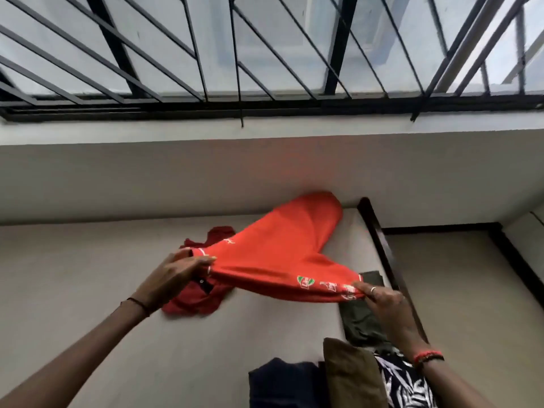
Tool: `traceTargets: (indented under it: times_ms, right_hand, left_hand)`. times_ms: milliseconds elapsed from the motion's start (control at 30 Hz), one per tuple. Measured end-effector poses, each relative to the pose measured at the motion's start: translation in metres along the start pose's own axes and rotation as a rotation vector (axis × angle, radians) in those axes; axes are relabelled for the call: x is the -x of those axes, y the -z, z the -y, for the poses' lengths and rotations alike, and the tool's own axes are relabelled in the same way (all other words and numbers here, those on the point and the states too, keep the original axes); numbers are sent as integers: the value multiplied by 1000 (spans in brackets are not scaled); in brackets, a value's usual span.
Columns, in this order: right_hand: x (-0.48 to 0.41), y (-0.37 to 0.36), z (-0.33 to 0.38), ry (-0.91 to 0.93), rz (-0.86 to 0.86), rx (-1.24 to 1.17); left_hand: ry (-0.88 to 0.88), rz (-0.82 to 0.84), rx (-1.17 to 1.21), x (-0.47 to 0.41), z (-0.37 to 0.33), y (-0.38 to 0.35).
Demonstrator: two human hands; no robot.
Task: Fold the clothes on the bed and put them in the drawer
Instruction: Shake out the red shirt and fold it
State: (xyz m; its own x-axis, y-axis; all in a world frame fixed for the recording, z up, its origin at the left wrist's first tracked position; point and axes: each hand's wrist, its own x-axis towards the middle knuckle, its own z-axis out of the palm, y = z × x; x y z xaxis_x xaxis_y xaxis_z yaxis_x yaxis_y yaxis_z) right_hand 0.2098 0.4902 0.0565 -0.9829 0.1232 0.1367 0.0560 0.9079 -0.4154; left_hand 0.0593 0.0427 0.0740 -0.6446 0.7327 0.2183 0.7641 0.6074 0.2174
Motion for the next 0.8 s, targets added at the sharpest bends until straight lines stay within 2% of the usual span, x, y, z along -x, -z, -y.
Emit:
traceTargets:
  times_ms: [133,267,367,467,500,567,700,800]
  right_hand:
    - [78,-111,-14,7,275,-98]
    - [134,-177,-7,79,541,-101]
    - [157,-191,4,28,519,-114]
    - [160,-206,-8,62,500,-91]
    - [152,-202,-10,34,473,-146]
    - [126,-198,-10,-13,521,-222]
    - [41,-191,5,-68,600,-324]
    - [-19,-214,20,-108,631,-392]
  left_hand:
    - [84,109,54,113,7,-111]
    - [288,267,219,207,-3,-189]
    - [536,259,330,244,-17,-224]
    - [778,328,488,264,-17,-247]
    - [798,322,548,268,-15,-251]
    - [855,281,647,276,-12,-259]
    - [1030,299,815,267,-4,-264]
    - [1064,315,878,262,7,-268]
